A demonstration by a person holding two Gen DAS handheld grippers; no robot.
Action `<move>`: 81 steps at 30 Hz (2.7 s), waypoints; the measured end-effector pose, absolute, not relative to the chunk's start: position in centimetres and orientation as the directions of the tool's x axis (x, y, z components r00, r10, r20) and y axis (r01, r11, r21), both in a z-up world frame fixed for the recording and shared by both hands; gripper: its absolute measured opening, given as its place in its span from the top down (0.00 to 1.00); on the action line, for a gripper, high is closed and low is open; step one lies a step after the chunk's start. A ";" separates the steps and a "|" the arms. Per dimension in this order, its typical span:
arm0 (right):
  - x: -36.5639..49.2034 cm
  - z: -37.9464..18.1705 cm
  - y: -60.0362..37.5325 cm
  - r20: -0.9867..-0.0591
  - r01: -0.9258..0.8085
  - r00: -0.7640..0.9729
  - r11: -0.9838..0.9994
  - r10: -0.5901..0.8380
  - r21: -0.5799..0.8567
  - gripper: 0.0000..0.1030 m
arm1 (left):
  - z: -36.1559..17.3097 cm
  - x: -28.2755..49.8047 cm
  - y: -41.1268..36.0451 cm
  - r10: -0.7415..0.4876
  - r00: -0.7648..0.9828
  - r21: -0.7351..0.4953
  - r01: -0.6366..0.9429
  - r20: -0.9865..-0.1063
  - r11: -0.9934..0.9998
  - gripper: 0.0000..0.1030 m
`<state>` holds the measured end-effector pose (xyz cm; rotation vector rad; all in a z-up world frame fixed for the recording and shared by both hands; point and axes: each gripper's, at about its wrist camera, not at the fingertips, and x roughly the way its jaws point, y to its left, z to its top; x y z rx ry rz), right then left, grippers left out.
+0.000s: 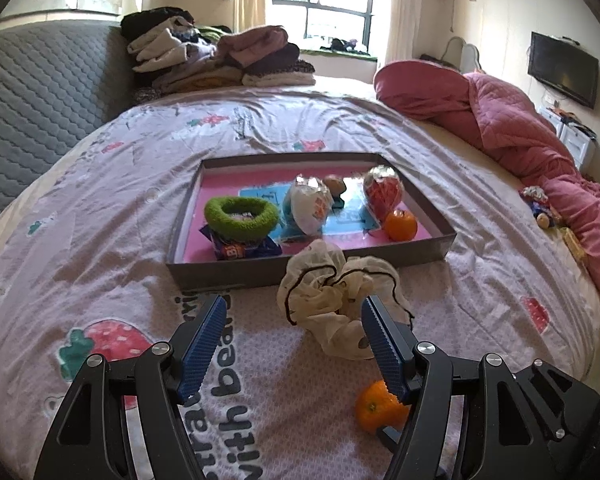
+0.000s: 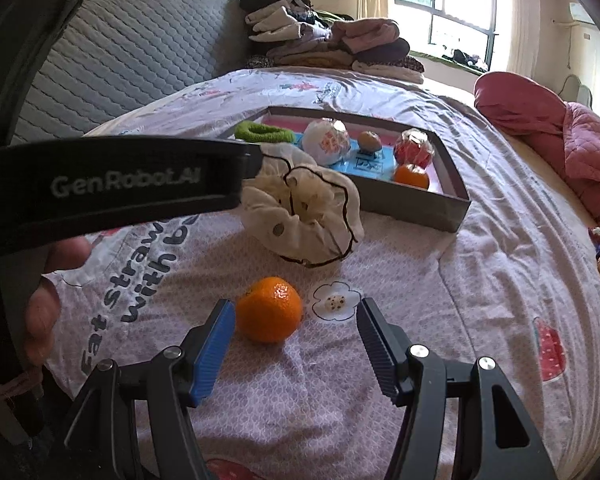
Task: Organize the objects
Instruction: 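Move the left tool to the white drawstring bag while the right tool approaches the orange, then close the left tool on the white cloth bag while the right tool grasps the orange, then lift the cloth bag and orange and carry them over the tray with both tools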
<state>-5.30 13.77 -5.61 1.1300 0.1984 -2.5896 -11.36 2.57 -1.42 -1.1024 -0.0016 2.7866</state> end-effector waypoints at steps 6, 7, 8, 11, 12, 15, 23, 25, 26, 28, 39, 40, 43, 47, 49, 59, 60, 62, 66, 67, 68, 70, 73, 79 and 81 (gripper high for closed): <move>-5.7 -6.1 13.8 -0.728 0.334 -0.639 -0.942 -0.247 0.027 0.39 | -3.2 -13.0 2.9 0.151 -0.699 -0.067 -0.147 -0.699 -0.987 0.31; -5.8 -6.2 13.7 -0.729 0.333 -0.638 -0.942 -0.249 0.030 0.39 | -3.4 -13.2 3.0 0.147 -0.694 -0.064 -0.143 -0.705 -0.988 0.31; -5.8 -6.3 13.6 -0.728 0.338 -0.635 -0.940 -0.258 0.038 0.39 | -3.7 -13.5 2.9 0.143 -0.689 -0.063 -0.140 -0.711 -0.988 0.31; -5.8 -6.5 13.3 -0.730 0.352 -0.626 -0.935 -0.275 0.050 0.39 | -4.4 -14.3 2.8 0.157 -0.677 -0.086 -0.137 -0.719 -0.987 0.31; -5.8 -6.6 13.2 -0.732 0.357 -0.621 -0.933 -0.280 0.055 0.39 | -4.7 -14.7 2.8 0.160 -0.674 -0.093 -0.135 -0.721 -0.987 0.31; -5.9 -6.9 12.8 -0.734 0.369 -0.613 -0.927 -0.293 0.061 0.39 | -5.4 -15.3 2.9 0.156 -0.669 -0.092 -0.130 -0.726 -0.987 0.31; -6.3 -8.0 12.8 -0.745 0.365 -0.600 -0.928 -0.292 0.070 0.48 | -6.3 -16.1 3.2 0.179 -0.661 -0.110 -0.144 -0.729 -0.983 0.59; -6.3 -7.9 13.0 -0.738 0.366 -0.602 -0.927 -0.304 0.083 0.52 | -6.4 -16.2 3.4 0.188 -0.658 -0.116 -0.153 -0.729 -0.981 0.65; -6.4 -7.9 13.0 -0.736 0.368 -0.603 -0.926 -0.308 0.086 0.56 | -6.5 -16.2 3.5 0.191 -0.657 -0.115 -0.157 -0.729 -0.981 0.69; -6.4 -7.9 13.0 -0.735 0.371 -0.602 -0.924 -0.313 0.090 0.60 | -6.5 -16.3 3.7 0.196 -0.655 -0.118 -0.161 -0.730 -0.980 0.74; -5.9 -7.7 13.5 -0.723 0.376 -0.610 -0.922 -0.324 0.096 0.60 | -6.6 -15.7 3.4 0.208 -0.668 -0.136 -0.159 -0.715 -0.978 0.88; -5.8 -7.5 13.4 -0.721 0.374 -0.617 -0.924 -0.316 0.084 0.60 | -6.4 -15.4 3.4 0.206 -0.671 -0.132 -0.160 -0.712 -0.978 0.88; -5.8 -7.3 13.6 -0.714 0.358 -0.635 -0.931 -0.295 0.066 0.60 | -6.0 -14.9 3.5 0.194 -0.681 -0.115 -0.159 -0.706 -0.980 0.88; -5.9 -6.8 14.6 -0.700 0.320 -0.658 -0.944 -0.278 0.075 0.60 | -5.6 -14.0 3.8 0.168 -0.699 -0.082 -0.154 -0.695 -0.985 0.88; -6.0 -6.5 15.1 -0.693 0.303 -0.668 -0.950 -0.270 0.078 0.60 | -5.4 -13.7 3.9 0.168 -0.702 -0.081 -0.155 -0.693 -0.985 0.88; -5.8 -4.2 16.9 -0.638 0.250 -0.737 -0.967 -0.223 0.050 0.60 | -2.4 -11.3 2.9 0.143 -0.751 -0.079 -0.121 -0.645 -0.990 0.88; -5.8 -4.0 16.9 -0.633 0.246 -0.743 -0.968 -0.217 0.043 0.60 | -2.0 -10.9 2.8 0.137 -0.759 -0.074 -0.116 -0.637 -0.990 0.88; -5.7 -3.5 17.1 -0.621 0.241 -0.756 -0.970 -0.209 0.034 0.60 | -1.3 -10.3 2.7 0.127 -0.771 -0.065 -0.110 -0.624 -0.992 0.88; -5.4 -2.7 17.6 -0.599 0.224 -0.776 -0.974 -0.196 0.028 0.60 | -0.2 -9.2 2.2 0.133 -0.781 -0.085 -0.103 -0.610 -0.991 0.88; -5.2 -2.5 17.7 -0.595 0.220 -0.780 -0.975 -0.194 0.030 0.60 | 0.0 -9.0 2.2 0.133 -0.784 -0.084 -0.103 -0.606 -0.991 0.88; -5.3 -2.3 17.8 -0.591 0.216 -0.783 -0.976 -0.192 0.031 0.60 | 0.3 -8.8 2.2 0.128 -0.790 -0.081 -0.099 -0.600 -0.992 0.88; -5.1 -2.0 18.0 -0.583 0.208 -0.792 -0.978 -0.181 0.022 0.60 | 0.7 -8.5 2.2 0.118 -0.800 -0.073 -0.093 -0.589 -0.993 0.88; -4.9 -1.4 18.2 -0.567 0.202 -0.806 -0.979 -0.170 0.006 0.60 | 1.2 -8.2 1.8 0.126 -0.801 -0.091 -0.090 -0.585 -0.992 0.88; -4.7 -0.4 19.0 -0.541 0.184 -0.827 -0.983 -0.151 -0.007 0.60 | 1.7 -7.9 1.3 0.119 -0.809 -0.100 -0.075 -0.575 -0.992 0.88; -4.8 -0.1 19.2 -0.534 0.177 -0.832 -0.984 -0.148 -0.003 0.60 | 1.8 -7.8 1.2 0.115 -0.813 -0.099 -0.071 -0.571 -0.993 0.88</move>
